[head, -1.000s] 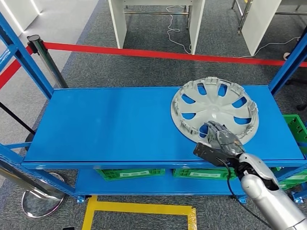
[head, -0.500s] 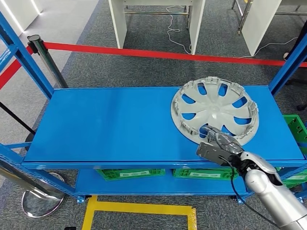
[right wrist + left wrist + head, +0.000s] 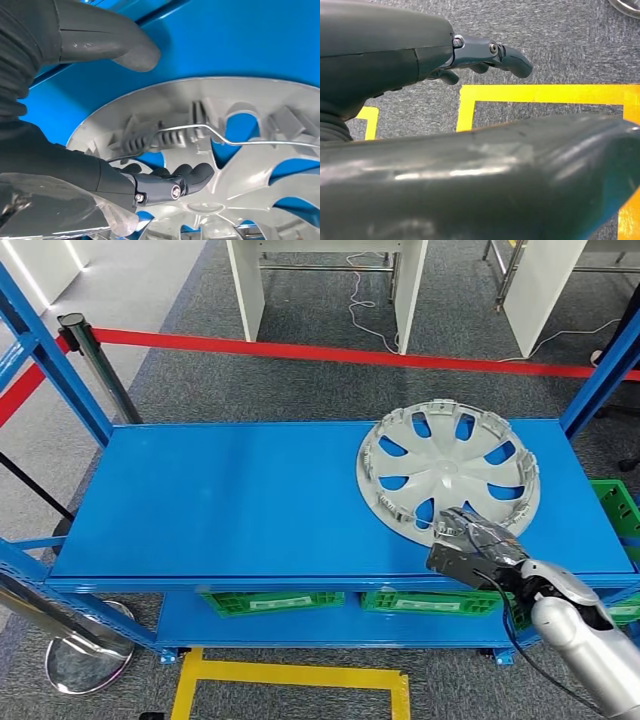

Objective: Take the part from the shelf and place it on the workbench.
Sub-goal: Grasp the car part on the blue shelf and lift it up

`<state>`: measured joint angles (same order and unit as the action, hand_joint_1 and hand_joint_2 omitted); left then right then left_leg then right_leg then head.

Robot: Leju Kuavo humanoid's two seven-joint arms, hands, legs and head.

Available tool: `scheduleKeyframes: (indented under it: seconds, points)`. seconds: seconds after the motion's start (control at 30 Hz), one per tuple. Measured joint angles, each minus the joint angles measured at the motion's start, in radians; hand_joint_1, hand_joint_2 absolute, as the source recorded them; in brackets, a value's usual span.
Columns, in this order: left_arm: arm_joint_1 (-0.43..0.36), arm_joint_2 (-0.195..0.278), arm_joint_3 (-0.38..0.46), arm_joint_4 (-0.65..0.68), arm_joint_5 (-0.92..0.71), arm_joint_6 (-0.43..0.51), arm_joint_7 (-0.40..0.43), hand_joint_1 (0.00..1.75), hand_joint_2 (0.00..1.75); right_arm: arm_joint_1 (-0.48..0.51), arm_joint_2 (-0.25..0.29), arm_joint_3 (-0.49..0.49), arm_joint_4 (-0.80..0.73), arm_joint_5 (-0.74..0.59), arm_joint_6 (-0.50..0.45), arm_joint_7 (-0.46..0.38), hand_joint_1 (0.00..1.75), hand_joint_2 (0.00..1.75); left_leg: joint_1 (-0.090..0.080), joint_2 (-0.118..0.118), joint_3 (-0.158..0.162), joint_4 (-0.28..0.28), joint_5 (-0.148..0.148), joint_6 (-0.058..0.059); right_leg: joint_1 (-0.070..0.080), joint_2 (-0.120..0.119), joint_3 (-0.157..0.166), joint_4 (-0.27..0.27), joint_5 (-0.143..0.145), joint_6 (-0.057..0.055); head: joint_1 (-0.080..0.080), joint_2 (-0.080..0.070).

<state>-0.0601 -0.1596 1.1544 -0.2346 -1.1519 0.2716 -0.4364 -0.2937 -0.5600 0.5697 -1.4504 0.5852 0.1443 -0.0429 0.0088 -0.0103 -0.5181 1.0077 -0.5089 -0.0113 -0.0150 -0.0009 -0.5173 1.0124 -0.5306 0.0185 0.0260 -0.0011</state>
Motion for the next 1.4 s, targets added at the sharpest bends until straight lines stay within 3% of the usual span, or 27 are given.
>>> scheduleKeyframes:
  seconds: [0.93, 1.4]
  points:
    - [0.000, -0.006, -0.008, 0.000, -0.015, 0.001, -0.006, 0.00, 0.00, -0.056, -0.124, 0.053, 0.000, -0.073, 0.157, 0.004, 0.00, 1.75, 0.000, 0.000, 0.000, 0.003, 0.000, 0.000, 0.000, 0.000, 0.002, 0.000, 0.001, 0.002, 0.000, 0.000]
    - [-0.001, -0.009, -0.008, 0.001, -0.015, 0.002, -0.006, 0.00, 0.00, -0.102, -0.171, 0.131, -0.047, -0.124, 0.200, 0.001, 0.00, 1.75, 0.000, 0.000, 0.000, 0.003, 0.000, 0.000, 0.000, 0.000, 0.001, 0.000, 0.001, 0.002, 0.000, 0.000]
